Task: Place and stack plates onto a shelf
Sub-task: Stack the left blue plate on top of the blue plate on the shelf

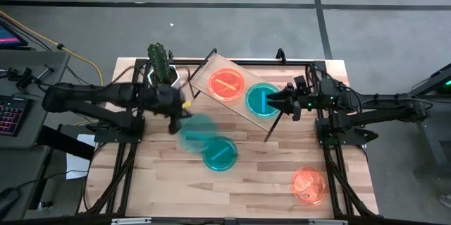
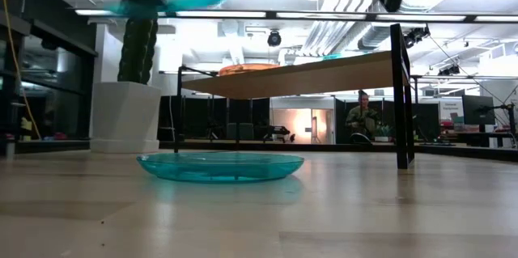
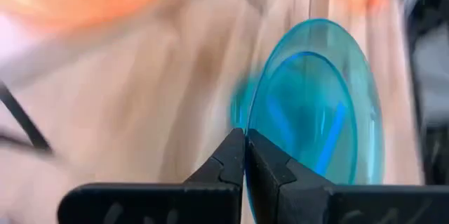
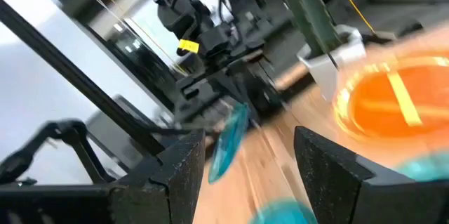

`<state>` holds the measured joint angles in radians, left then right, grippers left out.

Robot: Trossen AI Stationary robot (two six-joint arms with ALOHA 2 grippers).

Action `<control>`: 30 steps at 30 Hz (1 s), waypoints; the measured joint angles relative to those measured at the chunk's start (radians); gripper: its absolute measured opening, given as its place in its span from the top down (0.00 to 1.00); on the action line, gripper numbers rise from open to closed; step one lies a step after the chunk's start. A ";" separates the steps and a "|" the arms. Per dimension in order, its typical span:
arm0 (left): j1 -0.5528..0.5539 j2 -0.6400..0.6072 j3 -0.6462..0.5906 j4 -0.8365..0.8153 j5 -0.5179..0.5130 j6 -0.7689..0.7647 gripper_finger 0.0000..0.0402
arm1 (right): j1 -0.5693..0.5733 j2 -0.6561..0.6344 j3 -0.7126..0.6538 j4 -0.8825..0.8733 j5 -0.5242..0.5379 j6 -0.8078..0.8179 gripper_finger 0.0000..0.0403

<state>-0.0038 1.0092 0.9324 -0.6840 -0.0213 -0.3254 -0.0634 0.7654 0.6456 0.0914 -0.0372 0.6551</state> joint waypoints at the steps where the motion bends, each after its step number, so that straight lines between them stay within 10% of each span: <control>1: 0.012 0.024 0.051 0.005 -0.020 -0.011 1.00 | -0.002 0.000 0.000 0.031 0.000 -0.001 0.50; 13: 0.170 0.539 0.554 0.190 -0.123 0.084 1.00 | -0.064 0.000 0.000 0.418 0.000 -0.131 0.50; 30: 0.190 0.877 0.704 0.387 -0.106 -0.049 1.00 | -0.075 0.000 0.000 0.422 0.003 -0.176 0.50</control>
<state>0.1864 1.8866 1.6367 -0.2972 -0.1272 -0.3742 -0.1379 0.7658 0.6456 0.5133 -0.0341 0.4791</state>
